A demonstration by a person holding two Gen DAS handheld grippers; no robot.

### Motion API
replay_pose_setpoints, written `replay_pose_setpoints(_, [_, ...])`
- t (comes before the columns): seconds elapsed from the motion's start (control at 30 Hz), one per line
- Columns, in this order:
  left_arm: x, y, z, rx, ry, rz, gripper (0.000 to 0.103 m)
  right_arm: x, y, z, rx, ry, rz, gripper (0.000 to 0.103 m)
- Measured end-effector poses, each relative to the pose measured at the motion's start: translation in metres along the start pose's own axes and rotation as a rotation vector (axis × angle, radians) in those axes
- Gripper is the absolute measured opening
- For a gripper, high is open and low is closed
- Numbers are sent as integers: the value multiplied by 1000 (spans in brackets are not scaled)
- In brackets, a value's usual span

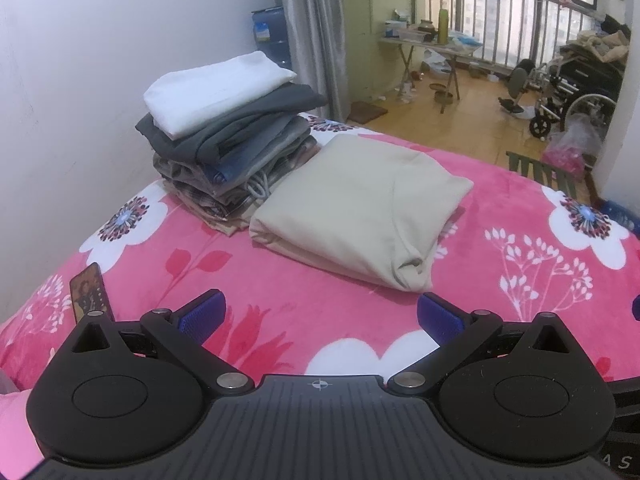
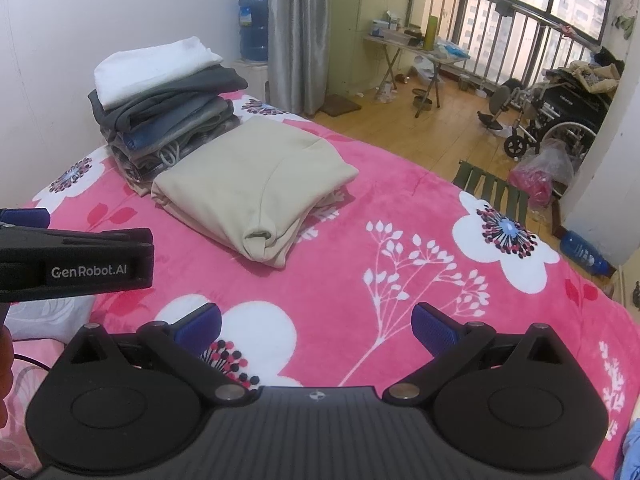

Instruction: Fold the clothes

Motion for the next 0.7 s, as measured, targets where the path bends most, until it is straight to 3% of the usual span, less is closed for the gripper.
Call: replay_pose_setpoints(0.7, [2, 2, 0, -1, 14, 4, 103, 2, 0, 3, -2, 6, 0, 103])
Point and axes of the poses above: each gripper's, at about its wrist camera, not at the fingertips, and x roughly the way its jaws point, z to its left, y to its underside, the point moved 1 cm from there along x, roughly the way its jaws point, and after that the axes turned 9 degrees about -y, right-handed, at the moved point
